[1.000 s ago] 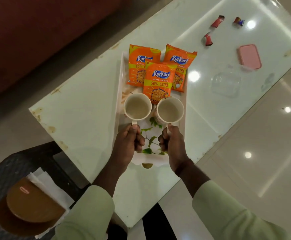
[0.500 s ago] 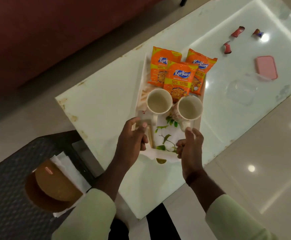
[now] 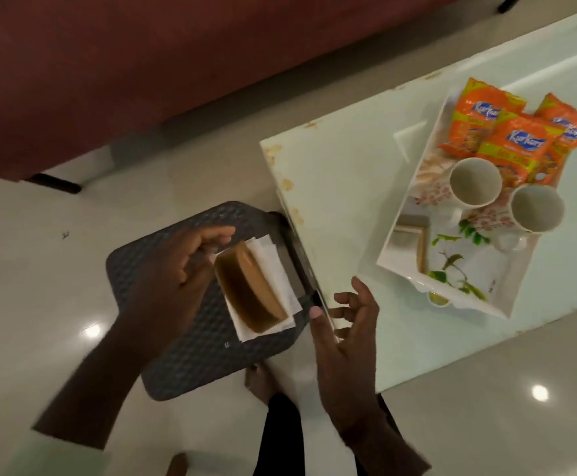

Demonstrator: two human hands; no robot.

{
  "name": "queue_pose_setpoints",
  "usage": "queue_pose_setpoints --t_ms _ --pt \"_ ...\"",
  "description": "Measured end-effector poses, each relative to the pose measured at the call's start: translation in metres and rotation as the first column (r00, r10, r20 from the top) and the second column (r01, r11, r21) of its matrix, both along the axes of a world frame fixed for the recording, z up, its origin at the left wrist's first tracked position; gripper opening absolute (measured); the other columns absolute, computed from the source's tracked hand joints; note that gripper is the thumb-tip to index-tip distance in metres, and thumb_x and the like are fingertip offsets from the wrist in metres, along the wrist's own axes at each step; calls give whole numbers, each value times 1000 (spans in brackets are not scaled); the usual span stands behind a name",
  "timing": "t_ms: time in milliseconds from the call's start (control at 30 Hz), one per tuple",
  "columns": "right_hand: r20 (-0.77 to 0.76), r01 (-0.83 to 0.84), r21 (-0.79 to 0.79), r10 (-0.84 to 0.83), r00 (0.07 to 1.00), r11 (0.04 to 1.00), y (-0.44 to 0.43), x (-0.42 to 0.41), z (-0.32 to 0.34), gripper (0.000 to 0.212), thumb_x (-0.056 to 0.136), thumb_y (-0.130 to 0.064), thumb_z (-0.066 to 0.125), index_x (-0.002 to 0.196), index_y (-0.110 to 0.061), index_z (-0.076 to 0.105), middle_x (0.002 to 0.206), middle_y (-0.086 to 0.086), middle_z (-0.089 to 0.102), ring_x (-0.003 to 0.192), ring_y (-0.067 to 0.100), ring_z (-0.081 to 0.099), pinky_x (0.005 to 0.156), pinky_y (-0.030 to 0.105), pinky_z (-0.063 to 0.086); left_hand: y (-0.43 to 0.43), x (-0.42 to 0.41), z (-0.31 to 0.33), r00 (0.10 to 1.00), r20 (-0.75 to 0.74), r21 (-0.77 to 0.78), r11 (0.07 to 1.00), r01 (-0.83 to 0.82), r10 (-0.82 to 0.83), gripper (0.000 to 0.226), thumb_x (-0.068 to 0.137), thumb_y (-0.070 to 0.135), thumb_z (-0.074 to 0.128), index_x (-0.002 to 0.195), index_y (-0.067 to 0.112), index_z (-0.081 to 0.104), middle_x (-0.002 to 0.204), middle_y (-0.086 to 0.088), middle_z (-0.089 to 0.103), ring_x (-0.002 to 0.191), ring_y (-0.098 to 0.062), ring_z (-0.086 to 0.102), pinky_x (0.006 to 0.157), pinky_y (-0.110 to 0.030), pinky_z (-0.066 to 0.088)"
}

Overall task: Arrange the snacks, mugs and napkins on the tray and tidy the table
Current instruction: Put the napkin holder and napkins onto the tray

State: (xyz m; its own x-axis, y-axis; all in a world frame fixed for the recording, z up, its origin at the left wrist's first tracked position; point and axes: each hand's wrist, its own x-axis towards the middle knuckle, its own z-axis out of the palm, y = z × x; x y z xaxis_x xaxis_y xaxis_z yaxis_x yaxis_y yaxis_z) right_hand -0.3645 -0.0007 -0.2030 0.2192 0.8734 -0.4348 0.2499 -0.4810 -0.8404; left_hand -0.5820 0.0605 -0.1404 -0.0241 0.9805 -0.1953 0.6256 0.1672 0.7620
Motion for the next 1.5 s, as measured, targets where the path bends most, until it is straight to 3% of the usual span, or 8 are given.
queue_pose_setpoints --t_ms 167,400,533,800,933,1133,1267,1500 --pt "148 -251 -1 249 957 968 -18 -51 -21 90 67 -74 64 142 -37 30 126 -34 38 119 -13 41 91 8 34 3 -40 -29 927 -245 -137 957 256 -283 71 87 -5 55 135 46 42 143 12 42 131 1 32 106 -17 27" --pt "310 -271 -21 264 913 962 -26 -72 -53 69 72 -52 76 129 -36 42 122 -22 48 113 1 45 92 23 43 20 -38 -67 811 -268 -231 852 470 -520 74 82 1 69 143 32 43 157 -2 28 143 -25 29 111 -40 35" --pt "320 -245 -31 242 916 969 -25 -72 -62 55 78 -40 78 123 -34 47 113 -23 50 105 1 50 77 3 34 27 -36 -75 819 -204 -248 838 486 -536 62 80 3 71 133 30 53 152 -1 37 139 -23 33 108 -42 38" --pt "223 -226 5 219 950 974 -18 -52 -52 51 81 -48 72 125 -38 48 116 -28 56 110 -3 56 82 4 45 28 -37 -82 889 -4 -183 875 449 -457 62 79 9 76 131 34 52 137 10 50 126 -11 43 98 -31 42" --pt "203 -227 -20 227 953 974 -15 -23 -47 58 80 -63 61 129 -36 47 129 -19 58 120 8 56 98 37 53 24 -20 -90 926 149 -126 922 367 -348 67 80 14 76 132 43 45 133 23 49 122 2 45 93 -10 35" --pt "278 -272 2 260 925 962 2 45 -44 54 75 -70 54 122 -47 42 121 -31 47 111 3 51 88 13 38 19 35 -123 906 308 -155 924 349 -291 61 81 44 68 133 56 39 128 39 43 122 13 44 93 -2 39" --pt "300 -289 32 266 916 957 10 86 -46 56 80 -57 63 129 -34 47 125 -16 52 116 14 54 88 21 46 13 68 -147 940 186 -139 940 312 -285 59 85 49 63 135 58 34 134 40 38 124 14 37 95 -9 32" --pt "283 -229 145 181 942 963 31 152 -51 49 86 -32 71 126 -42 44 125 -38 47 119 -1 52 93 17 47 17 98 -159 943 -81 -51 946 319 -323 47 94 43 50 135 21 51 140 -1 53 129 -13 43 106 -37 38"
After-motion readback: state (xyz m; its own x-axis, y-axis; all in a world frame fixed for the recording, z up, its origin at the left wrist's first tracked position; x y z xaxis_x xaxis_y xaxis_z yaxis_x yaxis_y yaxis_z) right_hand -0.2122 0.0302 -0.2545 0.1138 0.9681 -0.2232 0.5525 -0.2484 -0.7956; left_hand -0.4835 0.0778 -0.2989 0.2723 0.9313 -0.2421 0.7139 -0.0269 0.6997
